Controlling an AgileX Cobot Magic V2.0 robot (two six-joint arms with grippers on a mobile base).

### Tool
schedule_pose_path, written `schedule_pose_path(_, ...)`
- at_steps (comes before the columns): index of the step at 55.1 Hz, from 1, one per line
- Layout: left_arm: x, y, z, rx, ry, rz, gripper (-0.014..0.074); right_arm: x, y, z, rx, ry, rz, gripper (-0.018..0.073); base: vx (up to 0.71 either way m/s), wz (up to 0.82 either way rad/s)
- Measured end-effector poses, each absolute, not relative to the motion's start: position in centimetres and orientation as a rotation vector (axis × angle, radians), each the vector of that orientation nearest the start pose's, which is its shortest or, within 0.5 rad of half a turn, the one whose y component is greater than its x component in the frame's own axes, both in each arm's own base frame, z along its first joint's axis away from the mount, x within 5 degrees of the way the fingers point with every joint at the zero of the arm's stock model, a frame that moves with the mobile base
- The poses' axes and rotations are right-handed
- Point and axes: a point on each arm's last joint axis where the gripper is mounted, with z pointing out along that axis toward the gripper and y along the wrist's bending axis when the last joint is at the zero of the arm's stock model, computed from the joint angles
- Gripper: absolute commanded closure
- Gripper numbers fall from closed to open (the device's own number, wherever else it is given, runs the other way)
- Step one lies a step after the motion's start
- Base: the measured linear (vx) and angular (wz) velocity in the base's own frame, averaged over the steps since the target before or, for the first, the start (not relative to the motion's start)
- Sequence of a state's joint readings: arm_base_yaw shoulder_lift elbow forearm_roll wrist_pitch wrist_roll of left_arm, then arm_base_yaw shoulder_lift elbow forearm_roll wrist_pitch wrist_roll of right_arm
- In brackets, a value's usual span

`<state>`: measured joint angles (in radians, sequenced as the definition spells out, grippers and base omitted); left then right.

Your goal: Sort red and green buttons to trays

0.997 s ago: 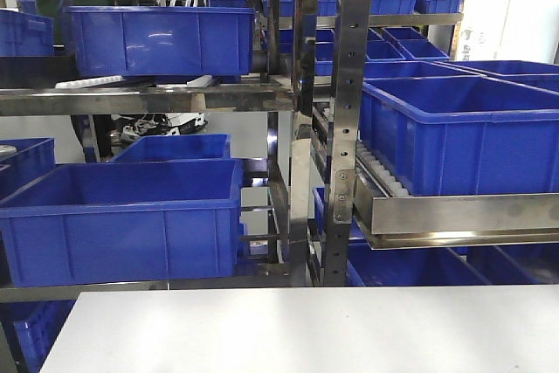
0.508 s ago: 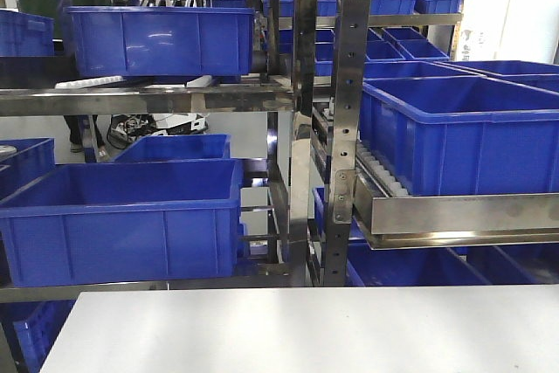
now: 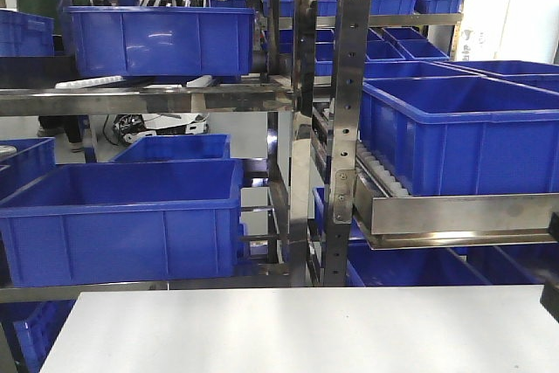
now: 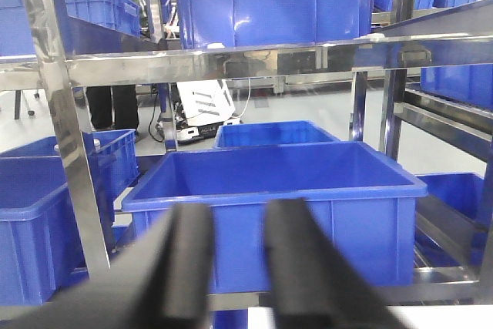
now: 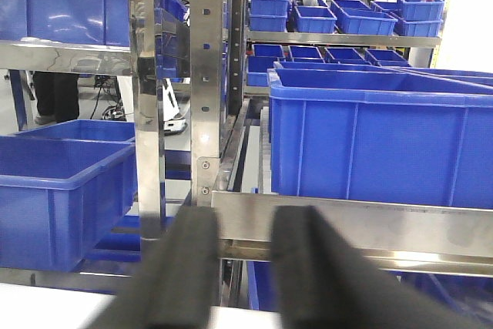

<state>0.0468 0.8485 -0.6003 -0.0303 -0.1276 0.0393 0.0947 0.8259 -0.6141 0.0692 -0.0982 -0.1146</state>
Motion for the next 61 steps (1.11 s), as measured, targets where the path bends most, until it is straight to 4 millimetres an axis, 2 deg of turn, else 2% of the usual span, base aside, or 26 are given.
schedule_pose_path(4,18.4,0.9,33.9,-0.033,1.603,0.047,0.0080,17.9,1.6,34.5,-0.105,1.587,0.033,-0.0066,0.00,0.00)
schedule_pose_path(9,18.4,0.9,33.9,-0.033,1.603,0.047,0.0057,18.0,1.6,34.9,-0.100,1.547,0.031,-0.0141,0.00,0.00)
schedule_pose_path(17,18.4,0.9,33.9,-0.033,1.603,0.047,0.0062,18.2,1.6,35.5,-0.075,1.470,0.042,-0.0139,0.00,0.00)
schedule_pose_path(22,18.4,0.9,33.9,-0.033,1.603,0.047,0.0062,18.9,1.6,34.5,-0.074,1.464,0.039,-0.0112,0.00,0.00)
schedule_pose_path(27,18.4,0.9,33.9,-0.033,1.604,0.047,0.0062,19.9,1.8,30.7,-0.085,1.558,0.039,-0.0078,0.00,0.00)
schedule_pose_path(30,18.4,0.9,33.8,-0.033,1.610,0.046,0.0062,20.2,1.8,26.6,-0.084,1.661,0.053,-0.0059,0.00,0.00)
schedule_pose_path(35,18.4,0.9,33.7,-0.033,1.625,0.046,0.0062,19.4,1.9,21.1,-0.094,1.779,0.067,-0.0032,0.00,0.00)
schedule_pose_path(39,18.4,0.9,33.6,-0.033,1.633,0.045,0.0062,18.8,1.9,17.9,-0.104,1.825,0.068,-0.0023,0.00,0.00)
schedule_pose_path(47,18.4,0.9,33.6,-0.033,1.639,0.045,0.0062,19.0,1.9,14.1,-0.075,1.861,0.083,-0.0023,0.00,0.00)
schedule_pose_path(53,18.4,0.9,33.6,-0.033,1.639,0.045,0.0062,19.4,1.9,11.1,-0.048,1.984,0.105,-0.0023,0.00,0.00)
schedule_pose_path(61,18.4,0.9,33.5,-0.033,1.641,0.045,0.0062,20.3,2.0,8.8,-0.055,2.072,0.097,-0.0023,0.00,0.00)
